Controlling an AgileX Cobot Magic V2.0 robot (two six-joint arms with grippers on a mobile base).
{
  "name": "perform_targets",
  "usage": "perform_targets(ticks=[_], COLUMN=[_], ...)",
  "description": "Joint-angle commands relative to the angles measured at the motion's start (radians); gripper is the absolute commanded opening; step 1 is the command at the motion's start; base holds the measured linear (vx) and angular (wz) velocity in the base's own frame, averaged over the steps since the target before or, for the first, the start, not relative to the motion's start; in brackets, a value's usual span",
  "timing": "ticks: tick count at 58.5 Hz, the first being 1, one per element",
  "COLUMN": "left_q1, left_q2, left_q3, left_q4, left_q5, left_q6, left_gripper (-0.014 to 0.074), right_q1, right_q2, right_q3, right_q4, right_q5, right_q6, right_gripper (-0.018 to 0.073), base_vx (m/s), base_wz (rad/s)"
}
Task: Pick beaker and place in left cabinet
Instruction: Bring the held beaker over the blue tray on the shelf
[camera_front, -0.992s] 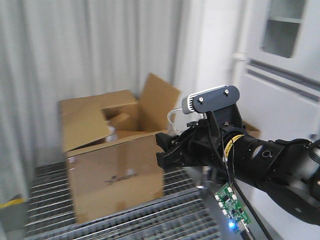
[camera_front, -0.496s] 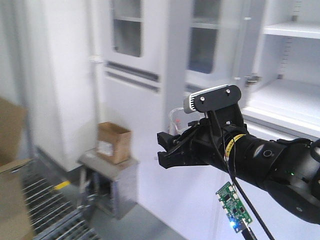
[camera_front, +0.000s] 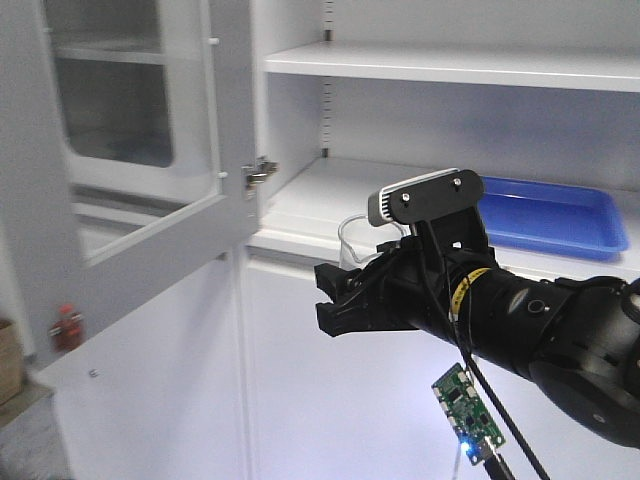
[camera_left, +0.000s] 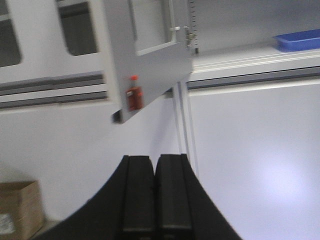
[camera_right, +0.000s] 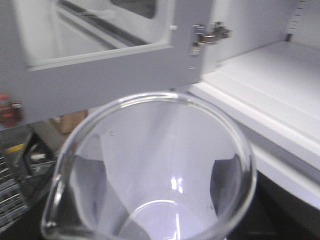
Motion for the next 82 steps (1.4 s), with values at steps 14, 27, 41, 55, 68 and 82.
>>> perform_targets(ticks=[14, 27, 41, 55, 68, 82], left_q1=[-0.001, -0.001, -0.001, -0.001, -0.001, -0.001], left_q2=[-0.019, -0.019, -0.019, -0.019, -0.019, -0.019], left_q3=[0.016, 0.016, 0.016, 0.016, 0.016, 0.016], left_q4=[-0.003, -0.003, -0.003, -0.003, -0.003, -0.003], left_q5=[-0.075, -0.075, -0.075, -0.075, -0.075, -0.075], left_q6=[-0.003, -0.003, -0.003, -0.003, -0.003, -0.003], left_gripper=[0.0001, 0.0001, 0.0001, 0.0001, 0.0001, 0.0001], right_q1=[-0.004, -0.004, -0.004, -0.004, -0.004, -0.004], right_q2=[-0.038, -0.038, -0.038, -0.038, -0.038, -0.038], right_q3=[-0.034, -0.034, -0.034, -0.034, -0.034, -0.034], right_q4=[-0.006, -0.006, -0.006, -0.006, -0.006, -0.006], right_q5=[-0.078, -0.078, -0.078, -0.078, -0.078, -0.078], right_q6=[0.001, 0.001, 0.001, 0.001, 0.001, 0.001], right_gripper=[-0.0008, -0.0008, -0.0008, -0.0008, -0.0008, -0.0008], base_vx=[0.24, 0.27, 0.31, 0.31, 0.27, 0.19], base_wz=[-0.45, -0.30, -0.16, -0.14, -0.19, -0.19])
